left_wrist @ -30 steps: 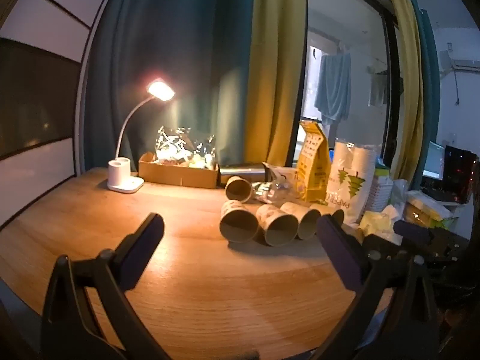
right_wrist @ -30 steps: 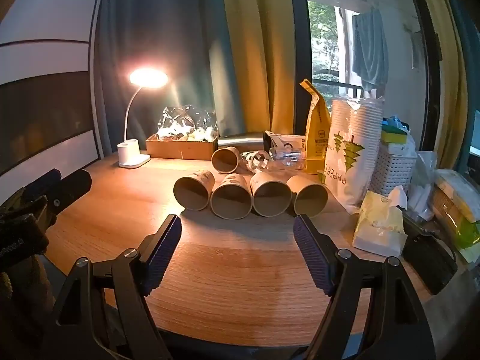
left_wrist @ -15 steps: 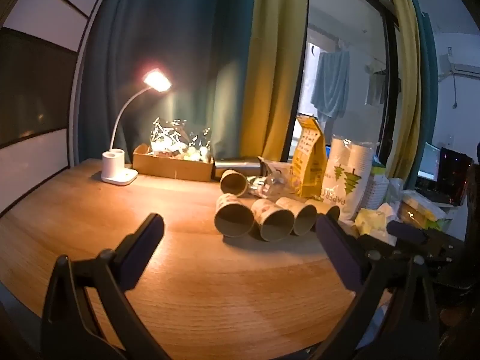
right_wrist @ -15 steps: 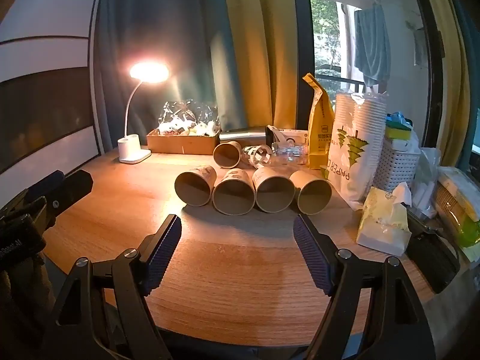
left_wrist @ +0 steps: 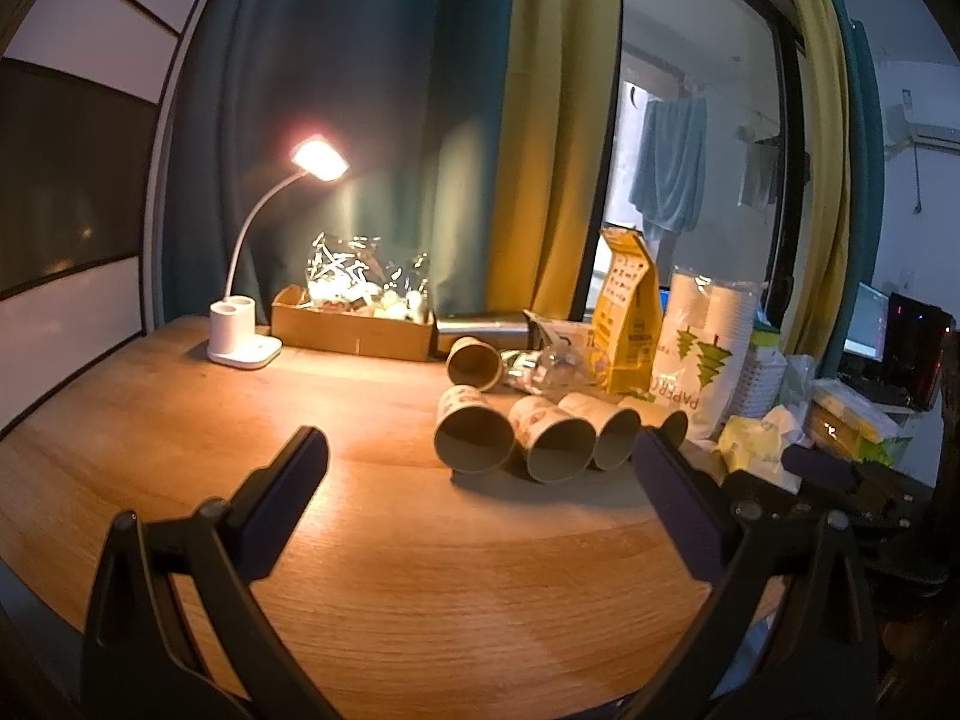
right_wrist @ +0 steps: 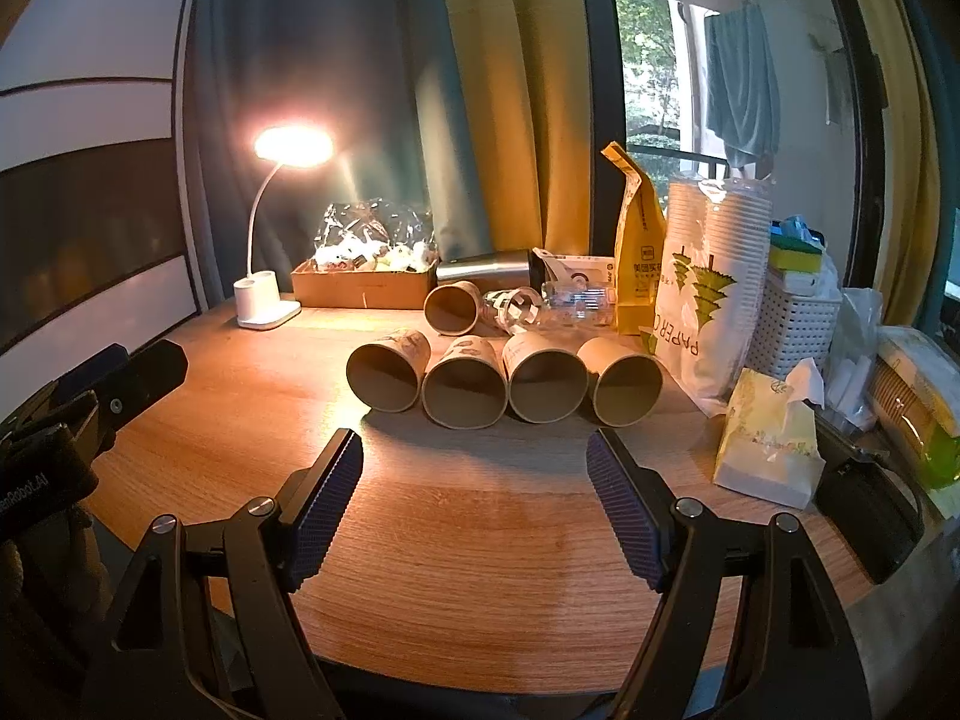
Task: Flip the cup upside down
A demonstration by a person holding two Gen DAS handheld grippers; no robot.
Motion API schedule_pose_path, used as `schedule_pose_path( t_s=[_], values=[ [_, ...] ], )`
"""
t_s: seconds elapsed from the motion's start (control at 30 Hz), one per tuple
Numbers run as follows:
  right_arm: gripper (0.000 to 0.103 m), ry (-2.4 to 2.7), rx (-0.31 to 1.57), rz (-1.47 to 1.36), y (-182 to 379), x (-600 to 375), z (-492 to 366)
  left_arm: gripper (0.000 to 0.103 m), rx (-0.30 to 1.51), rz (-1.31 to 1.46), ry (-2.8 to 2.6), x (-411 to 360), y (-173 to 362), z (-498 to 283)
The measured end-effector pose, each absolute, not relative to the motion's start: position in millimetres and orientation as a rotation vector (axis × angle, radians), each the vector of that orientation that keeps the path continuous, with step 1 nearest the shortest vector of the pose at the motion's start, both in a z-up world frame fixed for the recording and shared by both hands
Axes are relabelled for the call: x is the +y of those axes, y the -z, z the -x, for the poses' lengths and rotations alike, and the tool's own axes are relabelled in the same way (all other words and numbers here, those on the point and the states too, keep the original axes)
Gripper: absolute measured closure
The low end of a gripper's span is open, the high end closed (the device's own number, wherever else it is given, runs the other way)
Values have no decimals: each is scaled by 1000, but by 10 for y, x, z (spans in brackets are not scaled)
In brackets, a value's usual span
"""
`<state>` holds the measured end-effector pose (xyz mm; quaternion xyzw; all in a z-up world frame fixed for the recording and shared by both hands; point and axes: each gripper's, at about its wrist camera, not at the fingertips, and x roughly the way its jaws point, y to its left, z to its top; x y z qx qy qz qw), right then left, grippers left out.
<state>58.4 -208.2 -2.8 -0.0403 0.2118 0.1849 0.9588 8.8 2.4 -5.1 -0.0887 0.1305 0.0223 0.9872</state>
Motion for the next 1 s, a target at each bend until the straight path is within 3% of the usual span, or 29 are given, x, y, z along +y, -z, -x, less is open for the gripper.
schedule_pose_path(
  t_s=[1.0],
  values=[
    [23, -375, 440, 64, 52, -2089, -567, 0, 286, 175, -44, 13, 75, -99]
  ],
)
